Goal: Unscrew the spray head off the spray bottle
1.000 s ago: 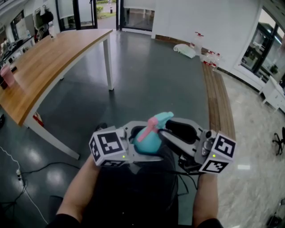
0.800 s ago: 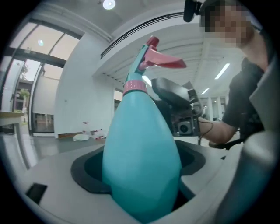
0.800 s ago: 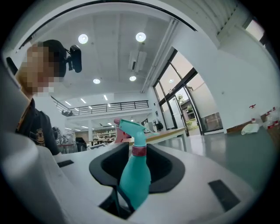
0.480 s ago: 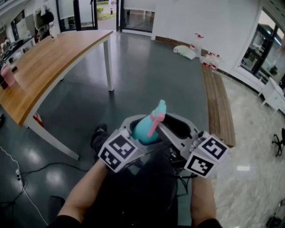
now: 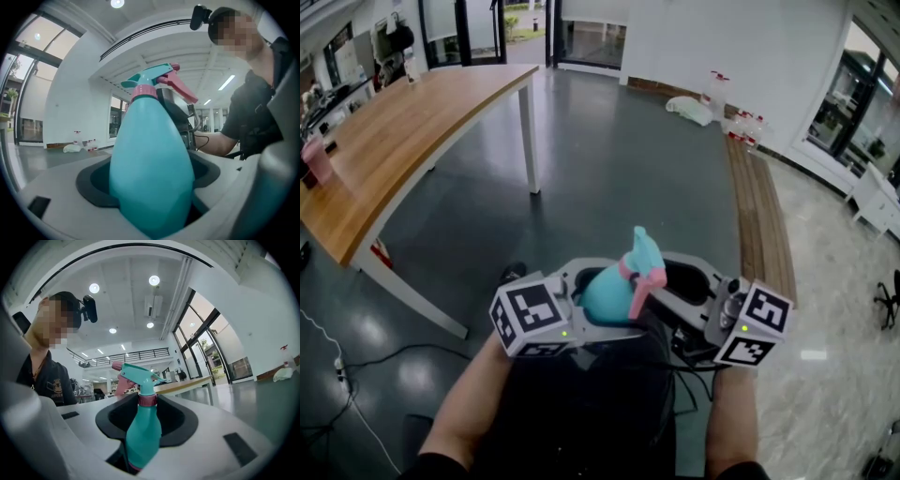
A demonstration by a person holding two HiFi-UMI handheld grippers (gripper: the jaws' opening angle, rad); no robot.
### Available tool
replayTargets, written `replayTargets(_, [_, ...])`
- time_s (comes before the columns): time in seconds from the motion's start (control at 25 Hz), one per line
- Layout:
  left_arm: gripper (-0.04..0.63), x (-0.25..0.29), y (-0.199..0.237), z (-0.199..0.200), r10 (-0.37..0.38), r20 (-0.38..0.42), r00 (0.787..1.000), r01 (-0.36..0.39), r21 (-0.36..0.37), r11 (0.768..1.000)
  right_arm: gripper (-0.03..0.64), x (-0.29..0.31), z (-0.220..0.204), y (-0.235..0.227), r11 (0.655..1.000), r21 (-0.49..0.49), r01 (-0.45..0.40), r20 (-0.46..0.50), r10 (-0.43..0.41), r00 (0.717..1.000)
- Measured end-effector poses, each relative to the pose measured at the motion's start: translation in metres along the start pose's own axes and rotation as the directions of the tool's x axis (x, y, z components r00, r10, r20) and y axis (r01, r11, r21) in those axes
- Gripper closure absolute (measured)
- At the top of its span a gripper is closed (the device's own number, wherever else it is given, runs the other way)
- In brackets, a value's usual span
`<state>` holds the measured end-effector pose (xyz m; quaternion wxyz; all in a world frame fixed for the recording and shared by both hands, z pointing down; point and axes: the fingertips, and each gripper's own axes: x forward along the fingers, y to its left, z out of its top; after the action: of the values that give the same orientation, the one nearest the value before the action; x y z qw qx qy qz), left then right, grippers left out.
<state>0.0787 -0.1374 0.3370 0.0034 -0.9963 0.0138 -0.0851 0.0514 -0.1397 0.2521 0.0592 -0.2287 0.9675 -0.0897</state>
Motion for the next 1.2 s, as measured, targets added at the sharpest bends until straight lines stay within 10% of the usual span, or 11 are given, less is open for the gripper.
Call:
replayTargets(0.44, [0.164,-0.004,0.035,-0.005,0.223,0.009,0.975,-0.222,-0.039,0.974,0.482,-0.008,0.004,-0.019,0.987,-0.049,0.156,-0.004,-0.156,0.988])
replayTargets(0.76, [0.164,-0.018,0.078,-0.004,0.524,0.001,0.852,-0.522,-0.064,0.850,0.527,-0.009,0.035,0.005,0.978,-0.112,0.178,0.052,-0.173,0.983])
replayTargets(1.2, [0.164,-0.017,0.078,-0.001,0.559,0.010,0.829,-0.559,-0.040,0.828,0.529,0.026,0.010,0.015,0.952,-0.179,0.248,-0.088,-0.266,0.960])
